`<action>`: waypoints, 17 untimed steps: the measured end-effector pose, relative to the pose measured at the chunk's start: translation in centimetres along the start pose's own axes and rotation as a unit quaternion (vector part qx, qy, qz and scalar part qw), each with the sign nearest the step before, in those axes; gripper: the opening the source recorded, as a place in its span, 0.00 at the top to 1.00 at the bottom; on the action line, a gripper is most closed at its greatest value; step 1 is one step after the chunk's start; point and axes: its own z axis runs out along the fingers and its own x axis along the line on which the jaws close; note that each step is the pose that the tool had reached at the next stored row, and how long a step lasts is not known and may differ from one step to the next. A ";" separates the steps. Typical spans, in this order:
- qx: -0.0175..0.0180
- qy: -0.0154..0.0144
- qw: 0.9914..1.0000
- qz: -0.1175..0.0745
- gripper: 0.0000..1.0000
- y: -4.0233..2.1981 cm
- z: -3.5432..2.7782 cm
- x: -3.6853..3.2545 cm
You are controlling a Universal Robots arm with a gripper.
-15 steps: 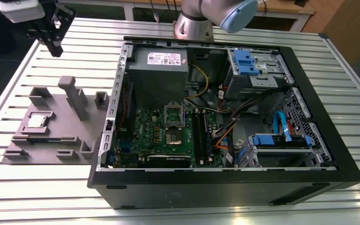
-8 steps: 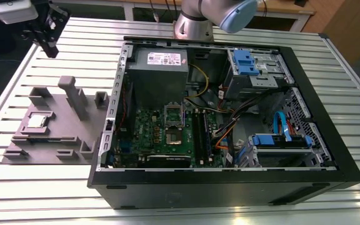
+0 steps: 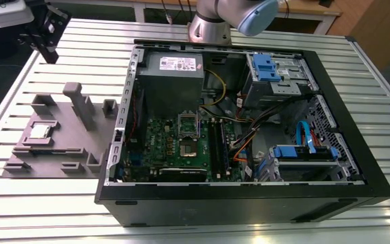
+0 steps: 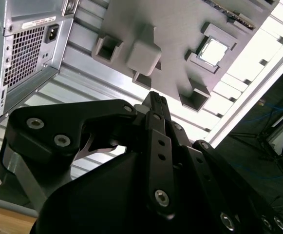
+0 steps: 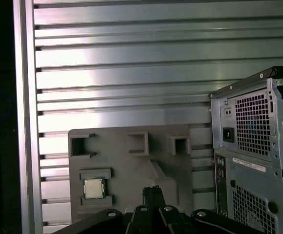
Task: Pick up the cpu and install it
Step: 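Reach for the cpu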
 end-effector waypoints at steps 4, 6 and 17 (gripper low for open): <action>0.000 0.000 1.000 0.000 0.90 -0.29 0.19 0.55; 0.000 0.000 1.000 0.000 0.90 -0.46 0.32 0.92; 0.000 0.000 1.000 0.000 0.90 -1.22 1.50 3.27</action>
